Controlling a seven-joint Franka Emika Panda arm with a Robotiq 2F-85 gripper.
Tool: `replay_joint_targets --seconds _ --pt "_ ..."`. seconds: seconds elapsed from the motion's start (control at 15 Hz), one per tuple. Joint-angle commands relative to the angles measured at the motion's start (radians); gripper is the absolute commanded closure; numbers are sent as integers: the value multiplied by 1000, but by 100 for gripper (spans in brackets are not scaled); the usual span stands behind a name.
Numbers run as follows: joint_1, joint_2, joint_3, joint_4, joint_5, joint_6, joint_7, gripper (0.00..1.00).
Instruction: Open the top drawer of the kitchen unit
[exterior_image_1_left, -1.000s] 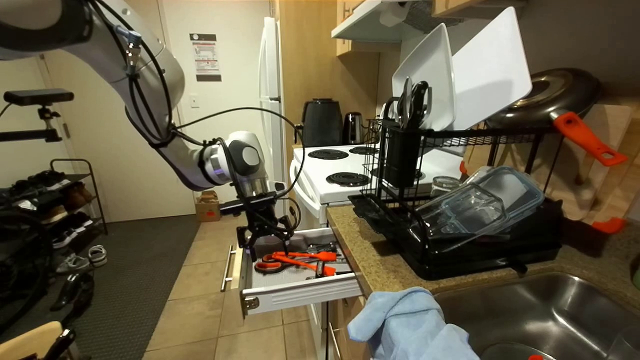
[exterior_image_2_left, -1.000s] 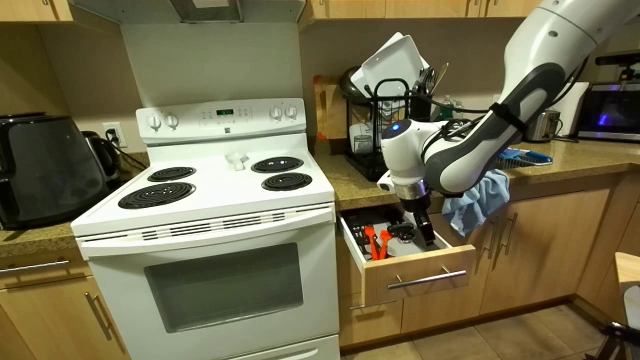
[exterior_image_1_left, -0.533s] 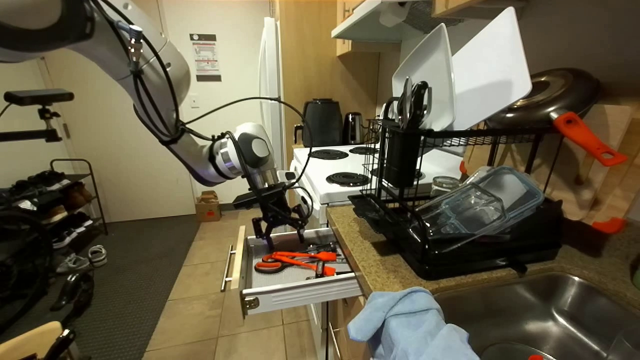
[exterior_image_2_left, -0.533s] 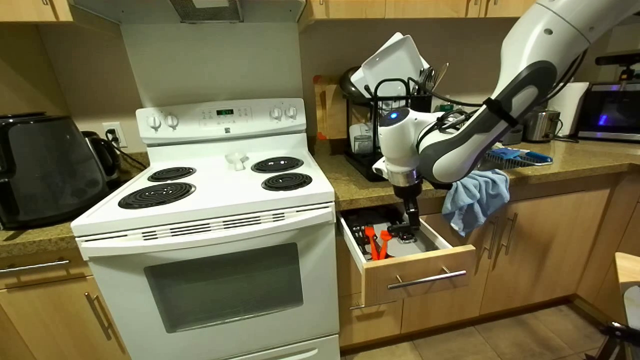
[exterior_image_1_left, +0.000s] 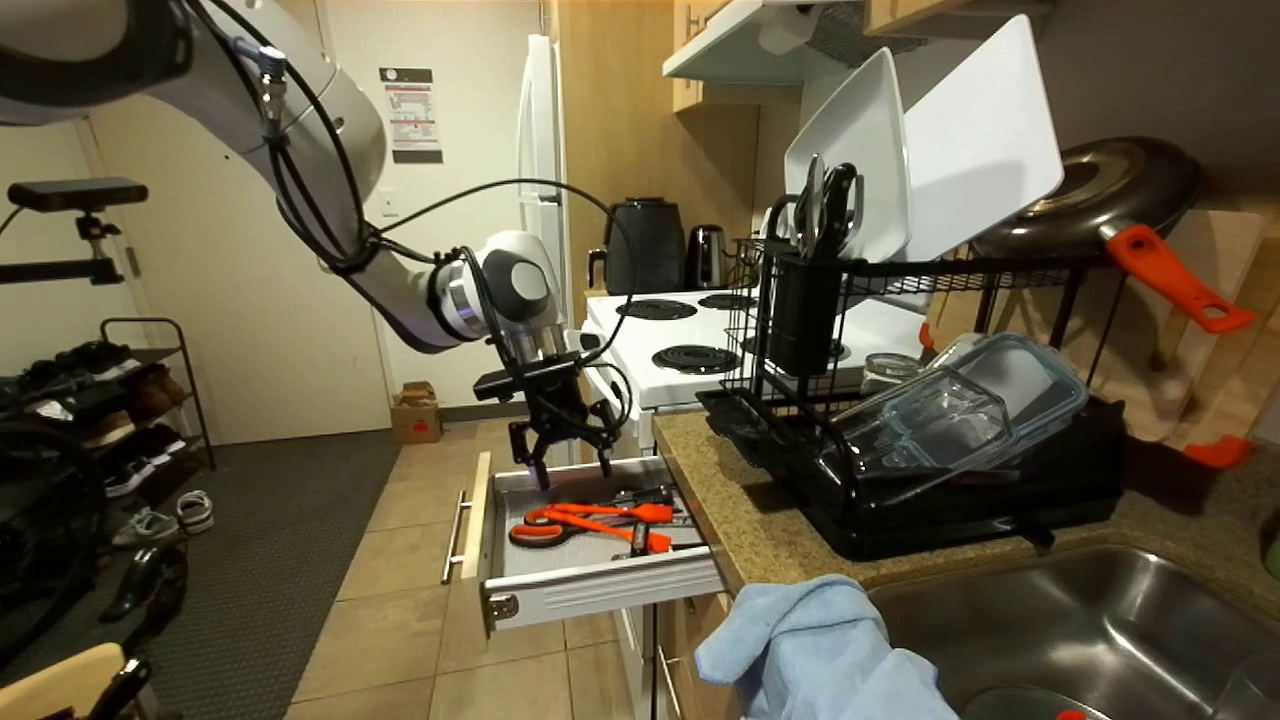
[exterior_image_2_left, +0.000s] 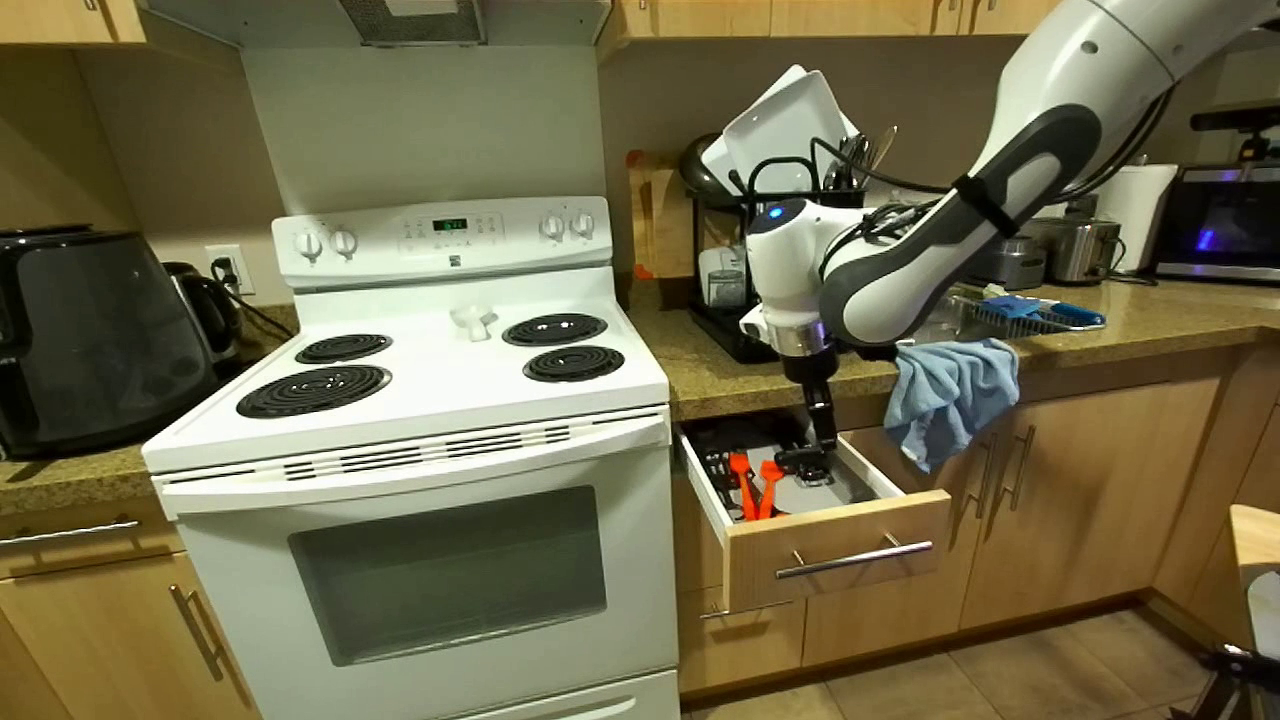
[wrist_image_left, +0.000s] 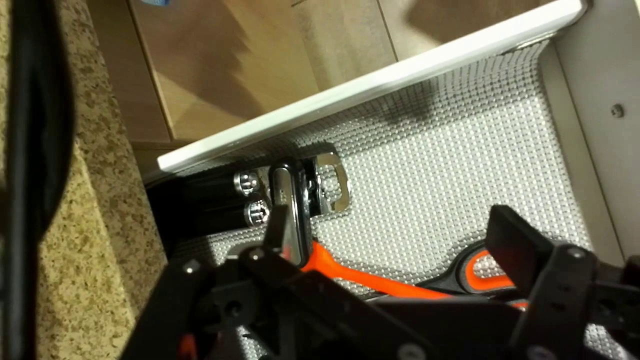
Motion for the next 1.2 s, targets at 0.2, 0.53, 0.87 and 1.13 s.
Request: replay_joint_targets --seconds 0.2,0.53,0.87,1.13 --pt "-56 -65 36 -5 98 -110 -108 0" --pt "-75 -118 34 -15 121 -204 -114 0" --pt "-83 -167 35 -27 144 -289 -102 0" --pt "-87 -204 40 -53 160 -329 -111 0"
